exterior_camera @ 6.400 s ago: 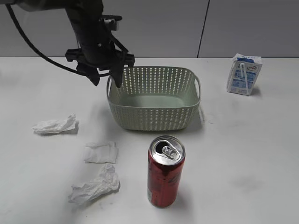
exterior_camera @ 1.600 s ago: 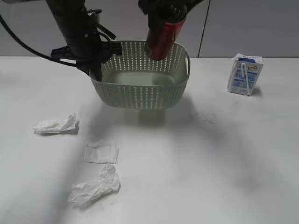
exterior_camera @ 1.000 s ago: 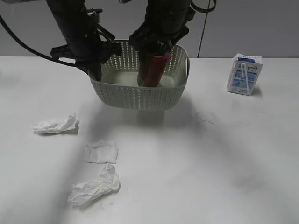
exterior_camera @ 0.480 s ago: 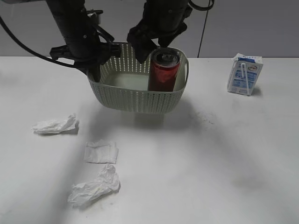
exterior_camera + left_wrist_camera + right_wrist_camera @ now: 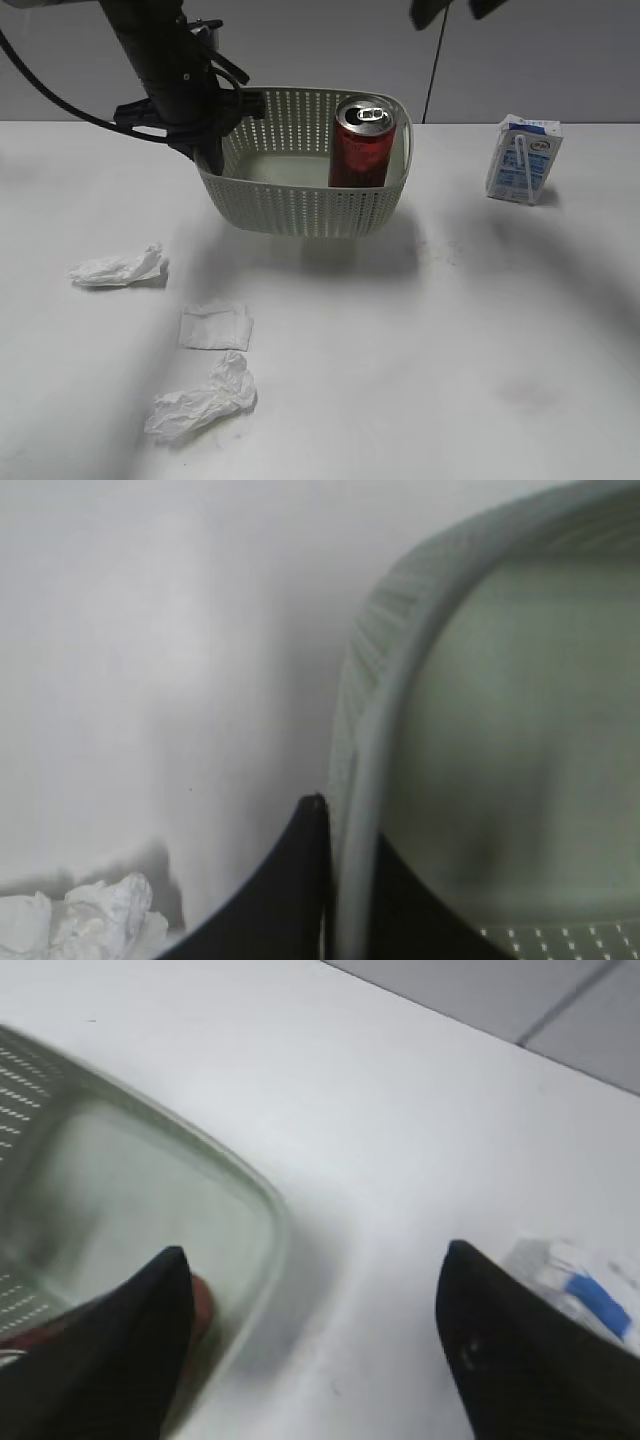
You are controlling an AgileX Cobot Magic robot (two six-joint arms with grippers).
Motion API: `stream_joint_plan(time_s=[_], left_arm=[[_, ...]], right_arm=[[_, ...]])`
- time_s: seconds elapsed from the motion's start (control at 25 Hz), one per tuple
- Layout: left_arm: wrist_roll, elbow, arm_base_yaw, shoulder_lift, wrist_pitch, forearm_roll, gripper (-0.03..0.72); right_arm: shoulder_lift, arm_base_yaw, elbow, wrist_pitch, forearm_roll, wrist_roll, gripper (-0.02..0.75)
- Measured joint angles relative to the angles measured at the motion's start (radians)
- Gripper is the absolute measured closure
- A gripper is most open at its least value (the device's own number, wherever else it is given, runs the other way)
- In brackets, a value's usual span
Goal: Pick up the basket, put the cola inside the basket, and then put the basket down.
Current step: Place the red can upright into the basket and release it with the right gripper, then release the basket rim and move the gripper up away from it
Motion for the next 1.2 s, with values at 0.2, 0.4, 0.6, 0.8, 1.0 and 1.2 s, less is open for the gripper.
stream_joint_plan(time_s=[0.2, 0.4, 0.6, 0.8, 1.0, 1.2], left_arm=[[-0.035, 0.000, 0.000, 0.007, -0.001, -0.015, 0.691], [-0.085, 0.000, 0.000, 0.014, -0.026, -0.015, 0.691], [-0.110, 0.000, 0.000, 0.034, -0.050, -0.030, 0.691], [-0.110, 0.000, 0.000, 0.067, -0.049, -0.042, 0.691], [-0.111, 0.000, 0.000, 0.088, -0.051, -0.041, 0.691], [-0.113, 0.000, -0.002, 0.114, -0.047, -0.042, 0.691]], right_arm=[[-0.075, -0.127, 0.028, 0.016, 0.007, 0.004, 0.167], [-0.220, -0.173, 0.159, 0.018, 0.004, 0.004, 0.167], [-0.478, -0.174, 0.450, 0.018, -0.005, 0.004, 0.167], [-0.796, -0.174, 0.818, 0.007, -0.029, 0.004, 0.167], [-1.111, -0.174, 1.143, -0.061, -0.029, 0.004, 0.167], [-1.406, -0.174, 1.323, -0.111, -0.018, 0.005, 0.167]])
